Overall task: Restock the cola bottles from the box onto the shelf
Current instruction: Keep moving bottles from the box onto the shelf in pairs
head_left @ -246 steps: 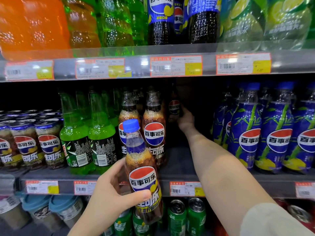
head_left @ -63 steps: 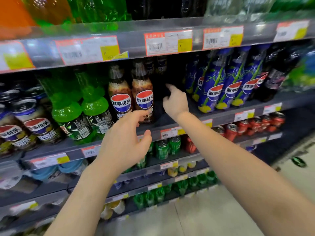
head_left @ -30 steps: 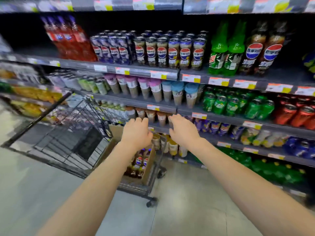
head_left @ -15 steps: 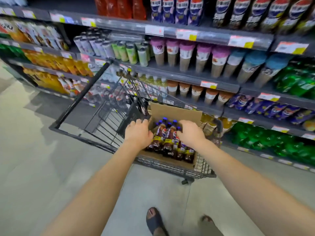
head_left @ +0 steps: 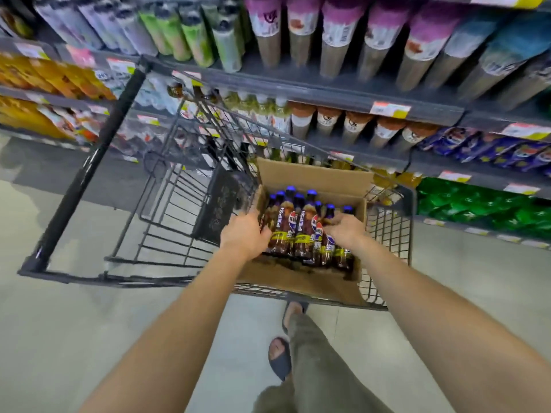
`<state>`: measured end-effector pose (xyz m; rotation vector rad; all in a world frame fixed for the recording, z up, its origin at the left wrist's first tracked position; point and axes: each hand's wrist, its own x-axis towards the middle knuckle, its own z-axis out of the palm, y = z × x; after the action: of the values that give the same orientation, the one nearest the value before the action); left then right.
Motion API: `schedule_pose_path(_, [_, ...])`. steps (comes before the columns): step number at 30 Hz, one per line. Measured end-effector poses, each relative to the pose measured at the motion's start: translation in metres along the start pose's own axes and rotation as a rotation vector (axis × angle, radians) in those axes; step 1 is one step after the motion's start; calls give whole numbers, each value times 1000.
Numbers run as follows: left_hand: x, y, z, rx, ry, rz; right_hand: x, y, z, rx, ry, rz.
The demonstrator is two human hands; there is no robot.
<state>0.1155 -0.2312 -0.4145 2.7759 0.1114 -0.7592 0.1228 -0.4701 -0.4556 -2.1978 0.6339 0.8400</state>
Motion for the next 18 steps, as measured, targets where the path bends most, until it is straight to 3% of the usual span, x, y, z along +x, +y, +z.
schedule_pose_path(7, [94,7,47,-43,-128,-79,103,6,37,73,-61,179])
schedule_pose_path(13, [153,15,109,-78,-304,-131,153,11,72,341,-23,298])
schedule_pose_path(18, [175,14,134,-137,-289,-176,171,23,80,519,-147,328])
